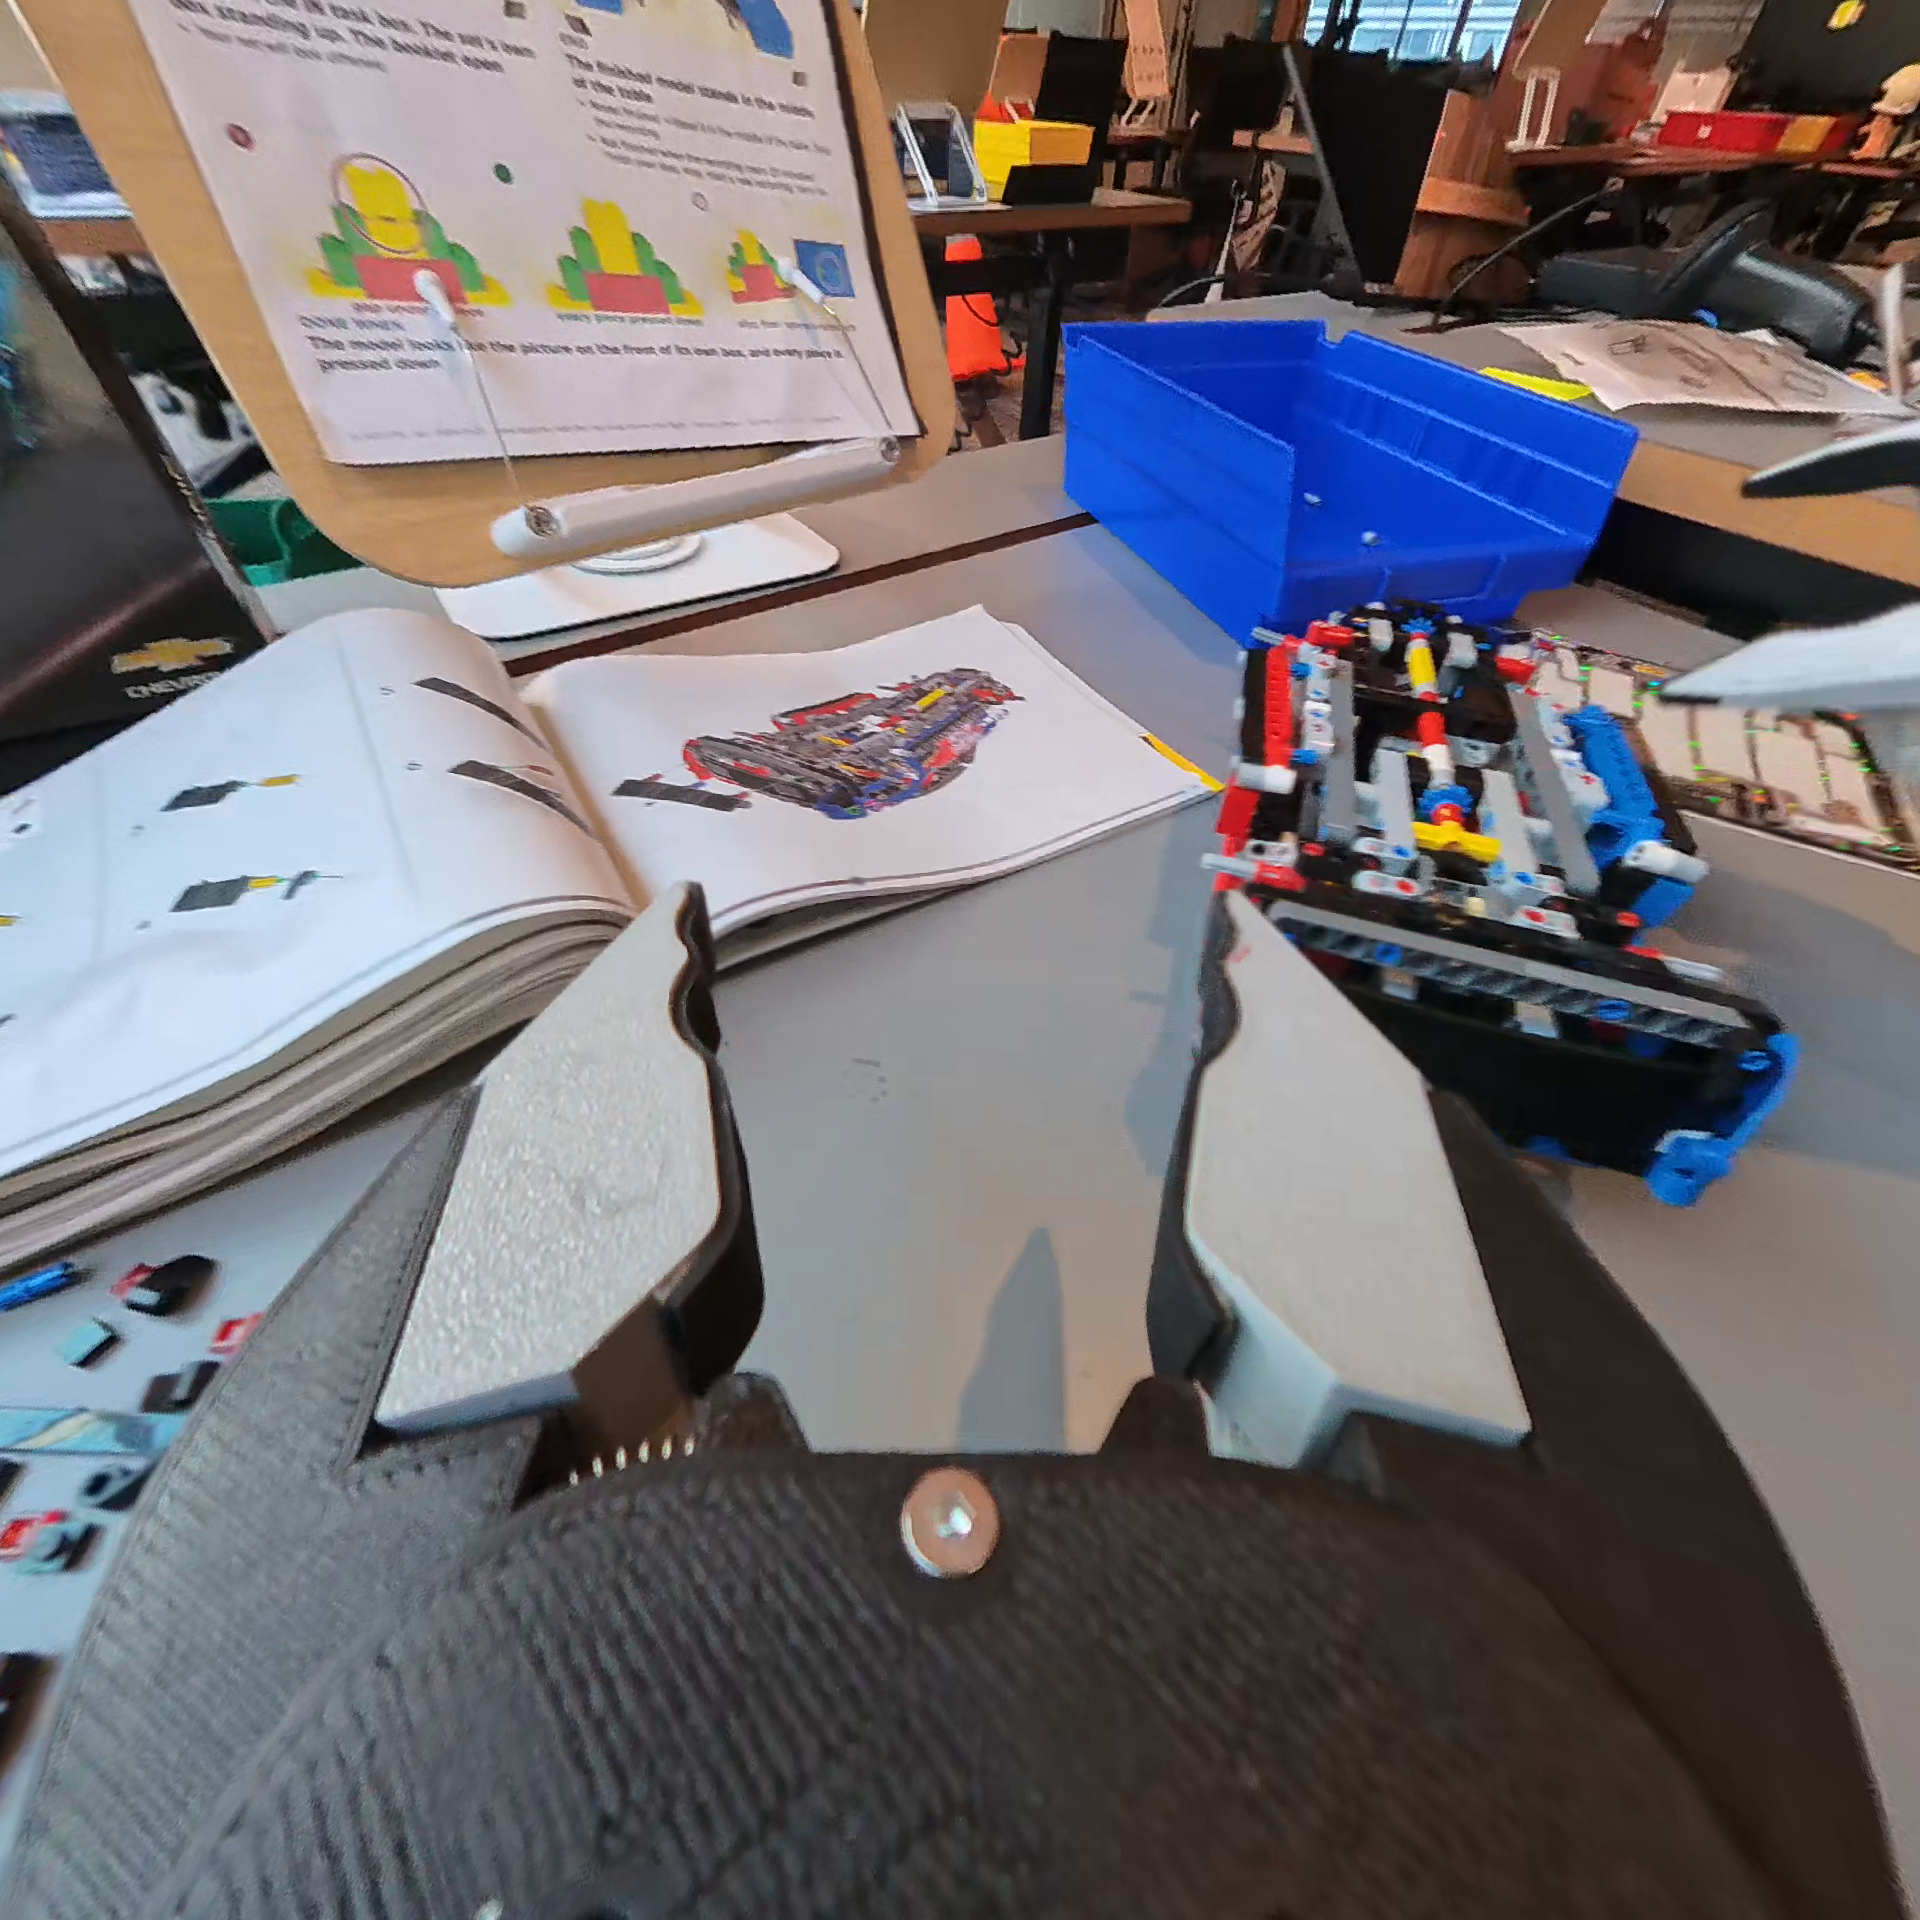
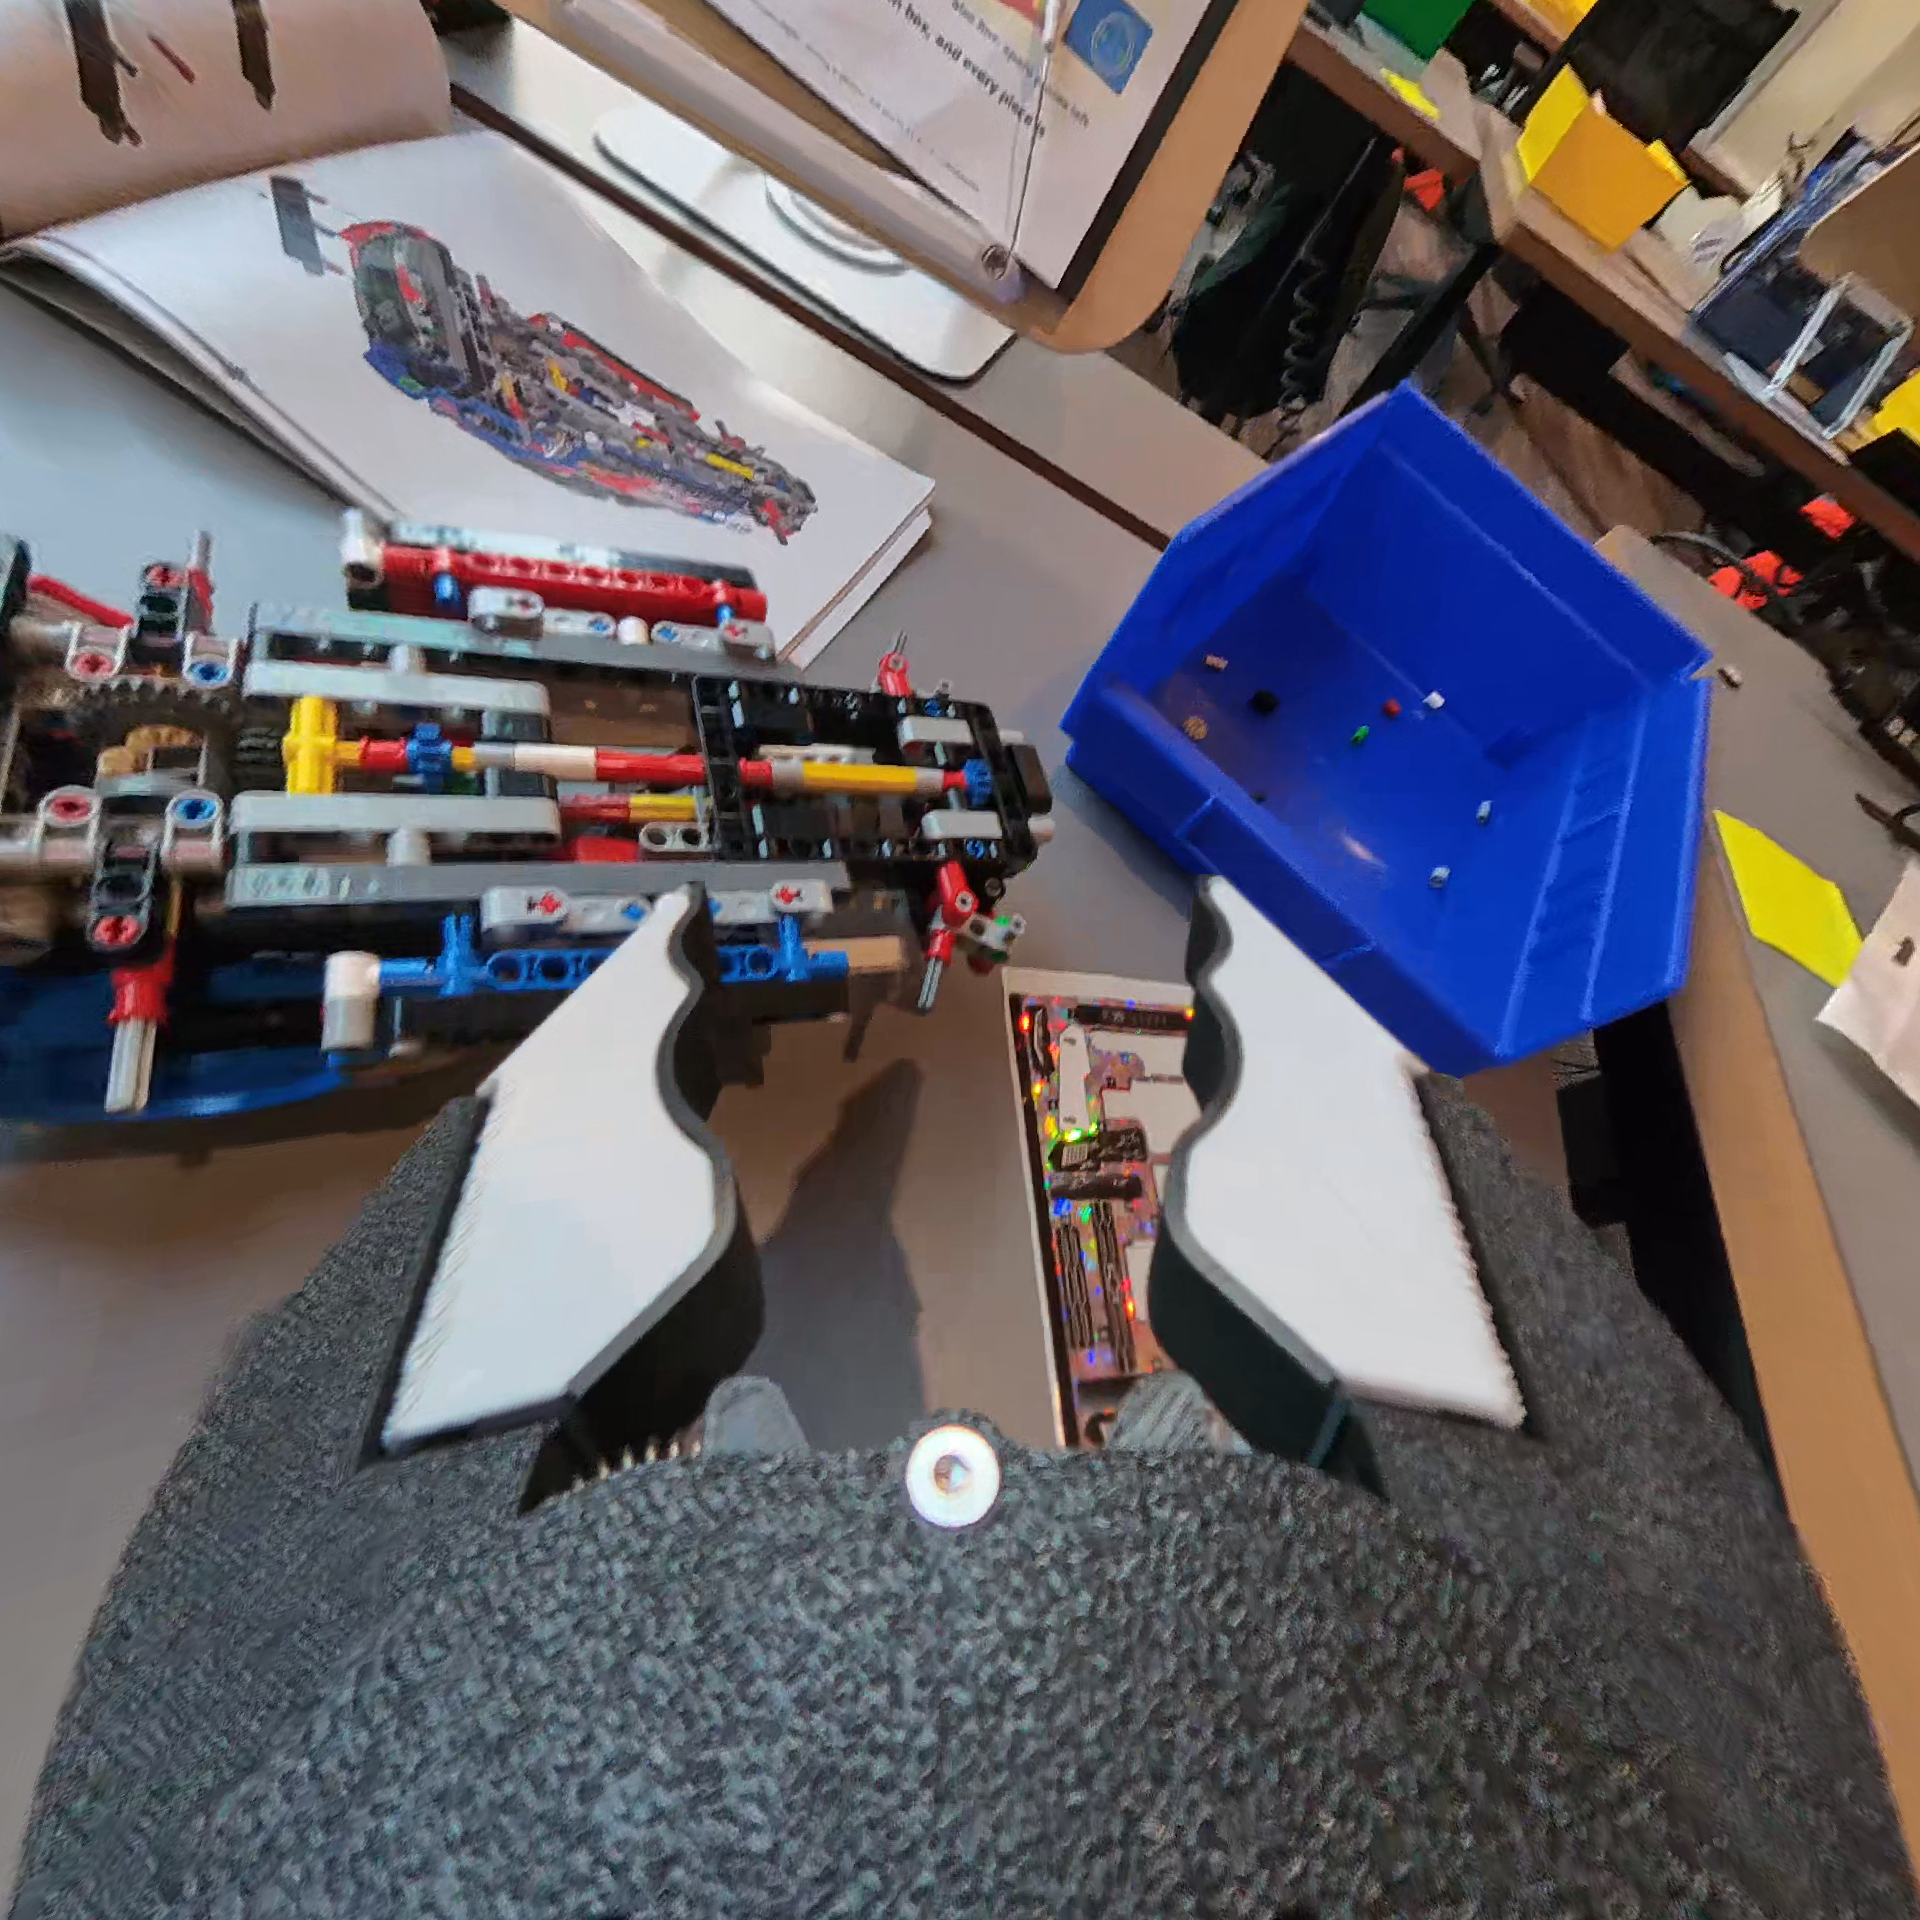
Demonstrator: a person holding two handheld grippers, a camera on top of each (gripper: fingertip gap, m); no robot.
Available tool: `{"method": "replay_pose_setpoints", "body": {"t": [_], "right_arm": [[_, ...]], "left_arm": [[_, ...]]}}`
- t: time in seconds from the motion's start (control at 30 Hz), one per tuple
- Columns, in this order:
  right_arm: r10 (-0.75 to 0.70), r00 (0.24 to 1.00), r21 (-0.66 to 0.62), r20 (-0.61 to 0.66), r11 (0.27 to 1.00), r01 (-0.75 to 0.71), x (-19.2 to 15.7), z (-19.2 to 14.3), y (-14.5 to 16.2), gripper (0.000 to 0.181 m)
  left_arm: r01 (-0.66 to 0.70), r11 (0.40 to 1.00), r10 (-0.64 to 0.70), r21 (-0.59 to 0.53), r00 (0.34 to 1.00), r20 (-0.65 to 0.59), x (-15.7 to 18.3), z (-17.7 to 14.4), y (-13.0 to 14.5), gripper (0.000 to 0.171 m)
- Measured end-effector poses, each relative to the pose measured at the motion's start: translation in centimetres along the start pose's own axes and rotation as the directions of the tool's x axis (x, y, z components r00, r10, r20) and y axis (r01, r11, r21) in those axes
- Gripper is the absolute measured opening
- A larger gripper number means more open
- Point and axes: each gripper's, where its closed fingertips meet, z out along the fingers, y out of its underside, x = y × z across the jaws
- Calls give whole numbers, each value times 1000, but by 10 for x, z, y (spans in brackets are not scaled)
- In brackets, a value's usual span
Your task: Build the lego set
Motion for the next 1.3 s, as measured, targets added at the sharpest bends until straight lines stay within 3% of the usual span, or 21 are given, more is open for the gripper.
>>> {"method": "replay_pose_setpoints", "body": {"t": [0.13, 0.23, 0.33, 0.53, 0.63, 0.7, 1.0, 1.3], "right_arm": [[97, 994, 82, -54, 992, -92, 29, 15, -16, 74], [119, 973, 221, -196, 972, -75, 64, 20, -26, 53], [159, 952, 245, -261, 965, -94, 83, 37, -16, 51], [184, 919, 218, -349, 970, -112, 97, 56, 19, 44], [176, 913, 191, -367, 975, -111, 94, 55, 31, 23], [203, 910, 263, -362, 959, -109, 95, 46, 22, 29], [281, 931, 350, -231, 917, -190, 85, 44, 12, 28], [291, 945, 359, -150, 907, -222, 76, 51, 9, 28]], "left_arm": [[2, 1000, 0, 21, 997, -79, -9, 3, 2, 88], [71, 975, -20, 211, 972, -233, 15, -10, -14, 70], [122, 961, -22, 248, 928, -372, 48, -23, -18, 68], [162, 960, -37, 228, 881, -472, 75, -17, -11, 63], [132, 964, -6, 233, 881, -474, 78, -19, -6, 62], [113, 967, 7, 228, 883, -470, 79, -20, -4, 62], [-77, 963, 164, 260, 928, -334, 75, -15, 1, 58], [-85, 959, 174, 272, 930, -324, 74, -12, 0, 55]]}}
